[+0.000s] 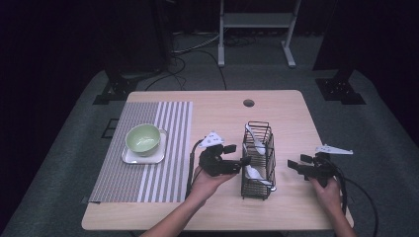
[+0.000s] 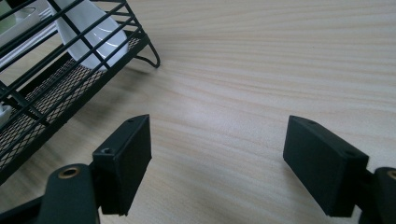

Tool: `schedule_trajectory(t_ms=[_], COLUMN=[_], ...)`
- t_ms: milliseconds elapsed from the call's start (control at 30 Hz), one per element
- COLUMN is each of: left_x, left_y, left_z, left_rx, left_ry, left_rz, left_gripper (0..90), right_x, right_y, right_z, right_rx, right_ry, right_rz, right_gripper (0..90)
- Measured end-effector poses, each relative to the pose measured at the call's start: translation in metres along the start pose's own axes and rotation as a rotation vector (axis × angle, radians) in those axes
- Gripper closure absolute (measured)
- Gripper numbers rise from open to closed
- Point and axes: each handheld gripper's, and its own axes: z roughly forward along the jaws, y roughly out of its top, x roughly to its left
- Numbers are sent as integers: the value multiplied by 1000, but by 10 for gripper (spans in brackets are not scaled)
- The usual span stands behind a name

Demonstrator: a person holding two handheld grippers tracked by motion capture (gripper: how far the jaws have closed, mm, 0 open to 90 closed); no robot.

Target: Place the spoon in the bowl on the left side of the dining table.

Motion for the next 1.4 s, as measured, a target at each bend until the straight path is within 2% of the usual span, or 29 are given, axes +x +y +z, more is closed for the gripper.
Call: schedule_trajectory(t_ms=[67, 267, 433, 700, 867, 1167, 1400], left_x=[-1, -2, 1, 5, 4, -1, -2], left_y=[0, 1, 2, 5, 5, 4, 2], left_z=[1, 5, 7, 9, 11, 11, 10], left_rx=[-7, -4, -15, -28, -25, -31, -49], left_ry=[6, 40, 63, 33, 23, 29, 0], left_rz=[0, 30, 41, 22, 31, 60, 21], left_gripper=[292, 344, 455, 586, 674, 818, 849], right_x=[0, 0, 0, 0, 0, 0, 0], right_y=[0, 0, 0, 0, 0, 0, 0], right_z=[0, 0, 0, 0, 0, -1, 0], right_rx=[0, -2, -3, -3, -4, -4, -4], right_ry=[0, 0, 1, 2, 3, 2, 2], right_rz=[0, -1, 0, -1, 1, -1, -1], right_gripper=[222, 223, 223, 222, 222, 222, 223])
